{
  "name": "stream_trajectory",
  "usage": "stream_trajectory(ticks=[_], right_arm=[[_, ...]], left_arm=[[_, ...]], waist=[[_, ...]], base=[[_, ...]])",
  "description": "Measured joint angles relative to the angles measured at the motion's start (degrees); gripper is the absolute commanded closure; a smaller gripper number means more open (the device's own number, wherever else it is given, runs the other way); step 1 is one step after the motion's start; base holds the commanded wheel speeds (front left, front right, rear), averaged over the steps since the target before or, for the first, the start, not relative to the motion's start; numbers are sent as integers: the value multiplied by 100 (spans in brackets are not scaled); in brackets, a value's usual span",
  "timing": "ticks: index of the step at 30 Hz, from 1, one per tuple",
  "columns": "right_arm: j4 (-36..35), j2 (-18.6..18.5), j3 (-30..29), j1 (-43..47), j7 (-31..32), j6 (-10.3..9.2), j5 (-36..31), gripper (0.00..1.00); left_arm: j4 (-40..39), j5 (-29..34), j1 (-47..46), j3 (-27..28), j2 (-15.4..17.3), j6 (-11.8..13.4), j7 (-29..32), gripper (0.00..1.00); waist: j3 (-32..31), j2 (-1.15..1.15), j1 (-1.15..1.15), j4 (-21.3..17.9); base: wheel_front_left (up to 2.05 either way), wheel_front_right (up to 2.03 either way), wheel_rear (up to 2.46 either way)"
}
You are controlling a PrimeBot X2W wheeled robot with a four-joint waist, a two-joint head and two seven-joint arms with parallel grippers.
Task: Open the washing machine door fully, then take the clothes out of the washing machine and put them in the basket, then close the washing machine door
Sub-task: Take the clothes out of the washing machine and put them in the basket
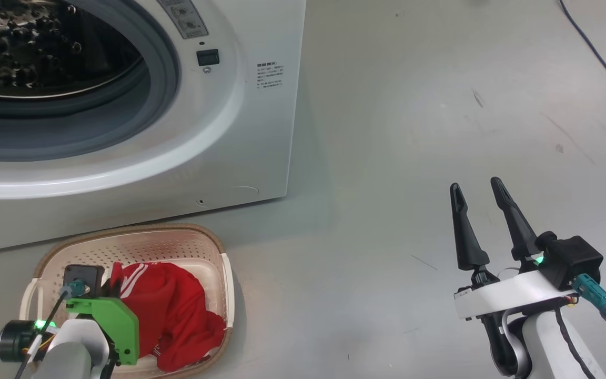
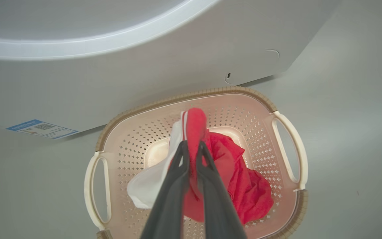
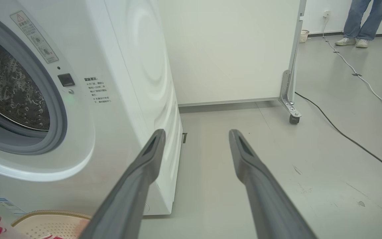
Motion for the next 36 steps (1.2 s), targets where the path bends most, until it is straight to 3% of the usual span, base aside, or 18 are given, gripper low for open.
stream_trajectory(ticks=[16,31,33,34,35,36], right_arm=[[-113,29,98,-244,0,27,1,0],[-152,78,65,-467,0,29,20,0],[-145,85,68,-484,0,29,20,0],[-143,86,68,-497,0,29,20,0],[-138,86,68,-519,0,29,20,0],[-136,86,67,-542,0,29,20,0]], left_arm=[[372,34,-461,41,146,180,143,100],[884,-87,-712,89,-65,179,243,100],[942,-120,-730,113,-62,179,238,71],[965,-120,-745,120,-59,180,233,51],[992,-120,-766,124,-56,185,204,12],[1007,-120,-784,125,-52,222,183,0]], waist=[[767,0,0,-463],[1344,0,0,-789],[1367,0,0,-809],[1374,0,0,-815],[1377,0,0,-817],[1378,0,0,-816]], base=[[0,0,0],[0,0,0],[0,0,0],[0,0,0],[0,0,0],[0,0,0]])
